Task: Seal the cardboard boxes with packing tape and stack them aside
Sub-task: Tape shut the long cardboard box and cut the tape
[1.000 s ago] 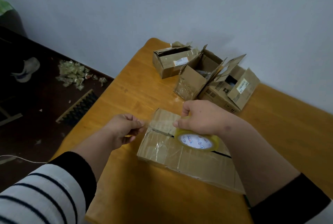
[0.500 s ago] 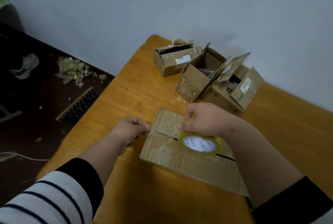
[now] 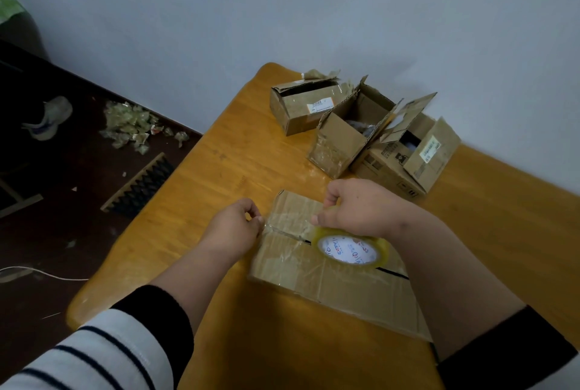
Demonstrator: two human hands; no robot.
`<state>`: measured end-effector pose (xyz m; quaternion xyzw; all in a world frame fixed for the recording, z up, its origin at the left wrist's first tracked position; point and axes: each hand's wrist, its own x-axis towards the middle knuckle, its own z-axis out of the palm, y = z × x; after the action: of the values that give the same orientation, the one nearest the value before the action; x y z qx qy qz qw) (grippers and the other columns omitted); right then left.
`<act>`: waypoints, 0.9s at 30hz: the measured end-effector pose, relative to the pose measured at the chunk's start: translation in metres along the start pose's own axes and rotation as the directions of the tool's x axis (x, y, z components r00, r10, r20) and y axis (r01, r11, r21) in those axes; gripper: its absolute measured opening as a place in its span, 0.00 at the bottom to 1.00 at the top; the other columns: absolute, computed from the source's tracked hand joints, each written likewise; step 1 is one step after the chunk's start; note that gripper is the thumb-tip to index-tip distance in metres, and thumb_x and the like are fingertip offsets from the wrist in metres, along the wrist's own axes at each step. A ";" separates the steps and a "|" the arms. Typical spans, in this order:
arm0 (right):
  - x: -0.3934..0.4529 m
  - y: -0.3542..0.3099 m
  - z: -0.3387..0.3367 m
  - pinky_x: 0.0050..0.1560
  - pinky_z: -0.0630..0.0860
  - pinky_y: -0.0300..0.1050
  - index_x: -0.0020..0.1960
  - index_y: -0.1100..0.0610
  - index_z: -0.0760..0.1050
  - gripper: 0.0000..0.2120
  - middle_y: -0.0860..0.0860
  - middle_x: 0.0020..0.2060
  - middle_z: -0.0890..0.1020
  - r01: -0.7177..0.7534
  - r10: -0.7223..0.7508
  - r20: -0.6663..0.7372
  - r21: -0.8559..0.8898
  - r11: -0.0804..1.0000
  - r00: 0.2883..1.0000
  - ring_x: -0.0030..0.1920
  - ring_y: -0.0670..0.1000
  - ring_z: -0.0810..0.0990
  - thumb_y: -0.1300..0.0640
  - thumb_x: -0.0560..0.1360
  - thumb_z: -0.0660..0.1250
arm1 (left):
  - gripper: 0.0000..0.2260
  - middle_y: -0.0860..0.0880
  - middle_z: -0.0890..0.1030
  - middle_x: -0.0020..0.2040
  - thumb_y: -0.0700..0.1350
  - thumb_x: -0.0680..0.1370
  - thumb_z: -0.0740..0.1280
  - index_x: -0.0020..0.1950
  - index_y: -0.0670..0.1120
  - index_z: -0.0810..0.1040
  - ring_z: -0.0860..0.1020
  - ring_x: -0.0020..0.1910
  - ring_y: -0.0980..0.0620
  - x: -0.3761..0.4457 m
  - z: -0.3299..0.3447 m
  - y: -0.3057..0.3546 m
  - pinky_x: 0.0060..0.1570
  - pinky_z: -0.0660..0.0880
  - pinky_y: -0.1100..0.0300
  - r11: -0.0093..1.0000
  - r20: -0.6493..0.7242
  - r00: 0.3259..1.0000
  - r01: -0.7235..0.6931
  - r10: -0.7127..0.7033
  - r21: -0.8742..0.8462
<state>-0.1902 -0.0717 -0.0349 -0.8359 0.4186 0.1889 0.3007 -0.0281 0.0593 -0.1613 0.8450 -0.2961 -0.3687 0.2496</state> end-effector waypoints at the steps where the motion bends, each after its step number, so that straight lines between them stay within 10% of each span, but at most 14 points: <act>1: 0.000 0.000 0.000 0.36 0.72 0.43 0.43 0.49 0.73 0.14 0.47 0.40 0.79 -0.001 0.001 0.000 -0.003 1.000 1.000 0.40 0.46 0.77 0.39 0.71 0.72 | 0.05 0.46 0.82 0.38 0.52 0.80 0.65 0.46 0.55 0.70 0.78 0.33 0.46 0.001 0.000 0.001 0.31 0.75 0.53 0.999 0.016 1.000 -0.005 0.005 0.038; 9: -0.002 0.001 0.001 0.35 0.70 0.42 0.42 0.48 0.72 0.14 0.46 0.40 0.78 -0.003 0.003 -0.001 -0.043 0.999 1.000 0.41 0.46 0.77 0.40 0.71 0.72 | 0.17 0.51 0.75 0.40 0.63 0.77 0.63 0.52 0.50 0.66 0.74 0.37 0.53 -0.006 0.006 -0.016 0.32 0.67 0.57 0.940 0.081 0.994 0.040 -0.072 0.340; 14: -0.003 0.002 0.000 0.35 0.70 0.43 0.42 0.48 0.73 0.14 0.47 0.39 0.78 -0.010 0.010 0.000 -0.001 1.000 1.000 0.40 0.47 0.77 0.40 0.71 0.72 | 0.11 0.48 0.77 0.38 0.55 0.79 0.65 0.45 0.48 0.71 0.75 0.36 0.50 -0.012 0.015 -0.030 0.31 0.67 0.57 0.979 -0.073 0.983 0.173 -0.166 0.105; 19: -0.003 0.003 0.000 0.36 0.71 0.43 0.42 0.47 0.72 0.13 0.47 0.41 0.78 -0.006 0.006 -0.002 -0.014 1.000 1.000 0.42 0.47 0.77 0.40 0.71 0.72 | 0.16 0.52 0.79 0.41 0.59 0.81 0.56 0.47 0.48 0.75 0.78 0.41 0.54 -0.038 0.007 -0.016 0.36 0.74 0.55 0.948 -0.334 0.925 -0.253 0.178 -0.195; 23: -0.003 0.002 -0.001 0.39 0.73 0.44 0.42 0.48 0.73 0.14 0.47 0.42 0.78 0.001 -0.001 0.002 -0.017 1.000 1.000 0.43 0.47 0.77 0.40 0.71 0.72 | 0.21 0.61 0.75 0.61 0.56 0.77 0.65 0.70 0.54 0.71 0.73 0.59 0.64 -0.059 0.022 -0.005 0.54 0.68 0.73 0.923 -0.120 0.947 -0.318 0.298 -0.217; 27: -0.005 0.003 -0.001 0.44 0.77 0.46 0.43 0.49 0.73 0.14 0.47 0.43 0.79 0.005 -0.005 0.006 -0.006 1.000 1.000 0.44 0.47 0.78 0.40 0.71 0.72 | 0.31 0.56 0.70 0.72 0.48 0.78 0.69 0.78 0.50 0.60 0.68 0.70 0.58 -0.059 0.030 -0.005 0.68 0.67 0.61 0.932 -0.035 0.961 -0.275 0.275 -0.235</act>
<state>-0.1957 -0.0707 -0.0320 -0.8371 0.4153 0.1917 0.2999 -0.0819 0.0975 -0.1546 0.7596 -0.3650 -0.3622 0.3983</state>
